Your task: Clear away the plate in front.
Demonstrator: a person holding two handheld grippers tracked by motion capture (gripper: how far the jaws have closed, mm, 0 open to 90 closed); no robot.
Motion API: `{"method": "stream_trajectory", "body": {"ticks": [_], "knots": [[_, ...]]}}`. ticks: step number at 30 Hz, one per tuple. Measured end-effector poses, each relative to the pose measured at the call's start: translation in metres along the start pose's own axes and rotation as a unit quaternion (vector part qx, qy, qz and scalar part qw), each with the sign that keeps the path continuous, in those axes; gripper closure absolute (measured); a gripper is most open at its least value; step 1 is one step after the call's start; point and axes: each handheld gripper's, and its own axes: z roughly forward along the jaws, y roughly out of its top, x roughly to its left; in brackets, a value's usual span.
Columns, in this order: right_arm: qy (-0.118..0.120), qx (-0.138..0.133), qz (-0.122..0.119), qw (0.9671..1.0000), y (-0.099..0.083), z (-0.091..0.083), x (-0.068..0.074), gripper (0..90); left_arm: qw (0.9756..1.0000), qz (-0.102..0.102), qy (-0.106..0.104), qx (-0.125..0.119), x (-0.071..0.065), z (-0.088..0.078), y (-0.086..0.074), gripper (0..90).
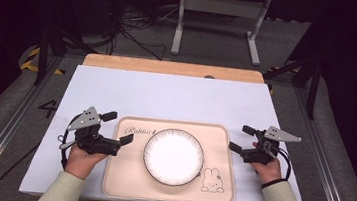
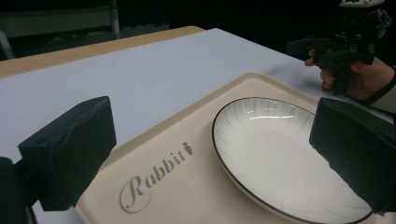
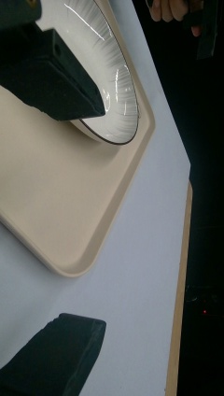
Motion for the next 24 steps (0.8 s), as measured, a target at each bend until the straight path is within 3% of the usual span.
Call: {"method": "stream_trajectory", "body": {"ticks": [15,24], "knots": [[0.001,-0.001,-0.002,1.0,0.0,0.0,0.0,0.5,0.9994,-0.01,0.03,-0.009,0.02,-0.019,-0.028,0.7],[0.003,-0.004,-0.002,1.0,0.0,-0.001,0.0,0.3,0.9992,-0.03,0.026,-0.003,0.023,-0.02,-0.042,0.4]]}}
